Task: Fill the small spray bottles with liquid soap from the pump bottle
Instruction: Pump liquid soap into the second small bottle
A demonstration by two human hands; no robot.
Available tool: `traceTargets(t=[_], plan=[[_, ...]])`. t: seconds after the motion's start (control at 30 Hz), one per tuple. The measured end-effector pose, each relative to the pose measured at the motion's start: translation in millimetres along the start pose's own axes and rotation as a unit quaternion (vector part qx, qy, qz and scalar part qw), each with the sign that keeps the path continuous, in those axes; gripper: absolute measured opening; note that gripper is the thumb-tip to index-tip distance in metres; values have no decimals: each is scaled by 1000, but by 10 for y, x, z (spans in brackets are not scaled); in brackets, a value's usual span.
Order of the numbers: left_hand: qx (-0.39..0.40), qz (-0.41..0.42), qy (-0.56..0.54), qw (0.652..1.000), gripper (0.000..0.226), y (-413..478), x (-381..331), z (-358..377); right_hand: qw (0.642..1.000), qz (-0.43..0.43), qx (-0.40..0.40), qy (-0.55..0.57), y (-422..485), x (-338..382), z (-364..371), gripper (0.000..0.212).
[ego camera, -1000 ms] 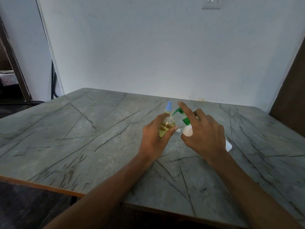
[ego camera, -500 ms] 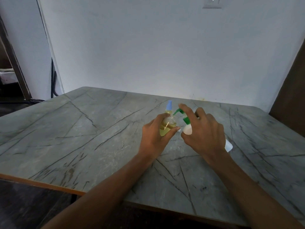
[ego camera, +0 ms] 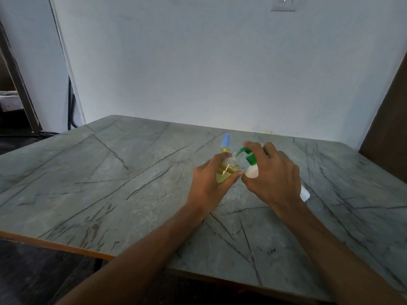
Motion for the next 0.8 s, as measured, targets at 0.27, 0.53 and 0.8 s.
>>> traceTargets(t=[0.27, 0.53, 0.8], plan=[[-9, -20, -1, 1000, 53, 29, 37, -47, 999, -4, 16, -37, -12, 18, 20, 99], [-14, -22, 2, 1000, 54, 25, 33, -46, 999, -6, 8, -54, -18, 9, -11, 108], [-18, -21, -2, 1000, 51, 38, 61, -53, 999, -9, 23, -47, -16, 11, 31, 102]])
Point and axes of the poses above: each hand's wrist, its own y-axis towards the middle knuckle, its own z-axis out of the palm, x = y × z, the point moved 8 cm from there along y, towards the middle knuckle, and after that the axes turned 7 degrees about -z, right-handed, at the moved point
